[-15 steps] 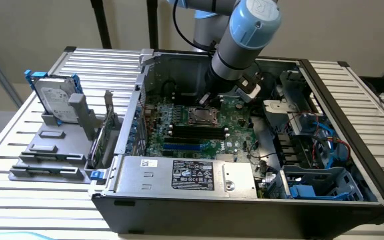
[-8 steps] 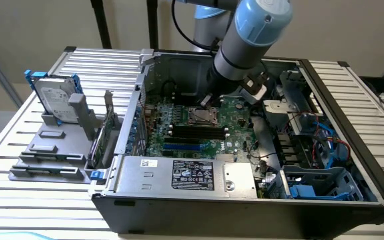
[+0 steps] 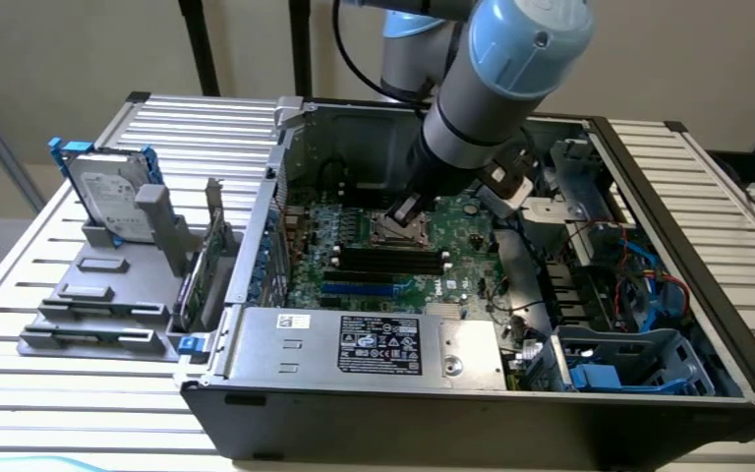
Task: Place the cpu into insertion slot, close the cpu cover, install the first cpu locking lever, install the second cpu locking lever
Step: 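Install the second cpu locking lever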
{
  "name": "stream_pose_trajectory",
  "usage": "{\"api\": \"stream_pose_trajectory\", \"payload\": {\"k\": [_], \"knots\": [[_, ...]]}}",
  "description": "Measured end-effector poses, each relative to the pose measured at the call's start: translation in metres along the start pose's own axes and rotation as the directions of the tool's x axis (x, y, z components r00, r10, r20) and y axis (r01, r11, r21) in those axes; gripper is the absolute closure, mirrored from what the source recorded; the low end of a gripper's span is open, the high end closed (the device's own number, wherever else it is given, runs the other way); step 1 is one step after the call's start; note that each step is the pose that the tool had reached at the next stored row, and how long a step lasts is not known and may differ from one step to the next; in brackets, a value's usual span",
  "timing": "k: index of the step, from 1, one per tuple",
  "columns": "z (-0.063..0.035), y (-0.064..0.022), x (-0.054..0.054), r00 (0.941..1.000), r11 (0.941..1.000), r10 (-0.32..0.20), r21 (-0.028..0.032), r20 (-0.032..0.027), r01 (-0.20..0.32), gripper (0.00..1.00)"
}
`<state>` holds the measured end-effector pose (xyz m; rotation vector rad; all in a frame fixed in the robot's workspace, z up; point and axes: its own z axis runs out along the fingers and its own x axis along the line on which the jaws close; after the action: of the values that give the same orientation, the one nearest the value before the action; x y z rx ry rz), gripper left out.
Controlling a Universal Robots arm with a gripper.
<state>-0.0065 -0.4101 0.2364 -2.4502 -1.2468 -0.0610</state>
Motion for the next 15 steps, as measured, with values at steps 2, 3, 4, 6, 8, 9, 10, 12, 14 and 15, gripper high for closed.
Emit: {"api": "stream_pose_trajectory", "payload": {"k": [2,3,4,6,8,9,10,12,14,15], "knots": [[-0.0023,0.0009,-0.005,1.0,1.0,0.0,-0.0001,0.0,0.0,0.89],[-0.0033,0.0013,-0.008,1.0,1.0,0.0,-0.0001,-0.0002,0.0,0.89],[-0.0042,0.0011,-0.012,1.0,1.0,0.0,-0.0001,-0.0001,0.0,0.89],[-0.0056,-0.0012,-0.019,1.0,1.0,0.0,-0.0001,-0.0001,0.0,0.89],[-0.0059,-0.0058,-0.028,1.0,1.0,0.0,-0.0001,-0.0002,0.0,0.89],[-0.0058,-0.0087,-0.031,1.0,1.0,0.0,-0.0001,-0.0002,0.0,0.89],[-0.0054,-0.0116,-0.034,1.0,1.0,0.0,0.0,-0.0003,0.0,0.89],[-0.0047,-0.0155,-0.037,1.0,1.0,0.0,0.0003,-0.0008,0.0,0.89],[-0.0044,-0.018,-0.039,1.0,1.0,0.0,0.0007,-0.0013,0.0,0.89],[-0.0042,-0.0191,-0.04,1.0,1.0,0.0,0.0011,-0.0017,0.0,0.89]]}}
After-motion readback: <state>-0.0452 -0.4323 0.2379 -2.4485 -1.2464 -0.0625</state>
